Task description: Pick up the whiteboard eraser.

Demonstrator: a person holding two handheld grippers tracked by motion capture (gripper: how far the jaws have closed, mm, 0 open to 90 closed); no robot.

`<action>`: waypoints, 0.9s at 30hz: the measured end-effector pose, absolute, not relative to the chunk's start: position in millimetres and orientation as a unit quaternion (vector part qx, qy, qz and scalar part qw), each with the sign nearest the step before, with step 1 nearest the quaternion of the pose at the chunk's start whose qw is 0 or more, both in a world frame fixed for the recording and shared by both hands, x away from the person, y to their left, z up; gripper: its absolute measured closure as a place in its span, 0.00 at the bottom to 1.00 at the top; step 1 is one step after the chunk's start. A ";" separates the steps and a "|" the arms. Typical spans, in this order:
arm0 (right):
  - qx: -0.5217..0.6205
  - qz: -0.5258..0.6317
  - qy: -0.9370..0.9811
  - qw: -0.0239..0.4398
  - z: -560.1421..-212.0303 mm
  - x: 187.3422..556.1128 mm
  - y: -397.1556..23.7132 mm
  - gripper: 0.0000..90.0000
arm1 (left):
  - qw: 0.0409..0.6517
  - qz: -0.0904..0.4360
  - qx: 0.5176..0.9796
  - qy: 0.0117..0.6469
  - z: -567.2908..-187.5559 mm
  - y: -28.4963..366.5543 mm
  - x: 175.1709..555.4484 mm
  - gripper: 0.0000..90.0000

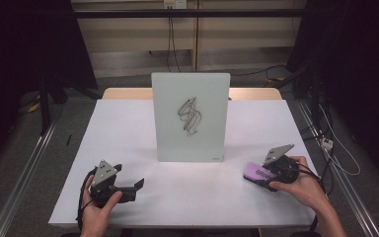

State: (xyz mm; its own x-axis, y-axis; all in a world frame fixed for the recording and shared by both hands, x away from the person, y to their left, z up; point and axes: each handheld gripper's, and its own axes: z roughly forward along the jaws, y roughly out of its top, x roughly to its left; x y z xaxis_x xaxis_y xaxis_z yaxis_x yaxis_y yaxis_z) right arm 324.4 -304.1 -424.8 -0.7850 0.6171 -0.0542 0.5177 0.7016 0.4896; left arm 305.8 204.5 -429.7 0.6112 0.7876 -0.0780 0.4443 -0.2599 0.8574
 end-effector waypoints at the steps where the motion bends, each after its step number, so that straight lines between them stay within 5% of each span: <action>1: 0.313 0.230 0.915 0.108 -424.7 324.1 -303.7 0.44 | 0.459 0.187 0.772 0.399 -429.7 204.7 305.9 0.07; 27: 0.367 0.296 0.868 0.156 -405.5 318.0 -309.7 0.45 | 0.460 0.186 0.772 0.397 -429.2 204.9 305.3 0.07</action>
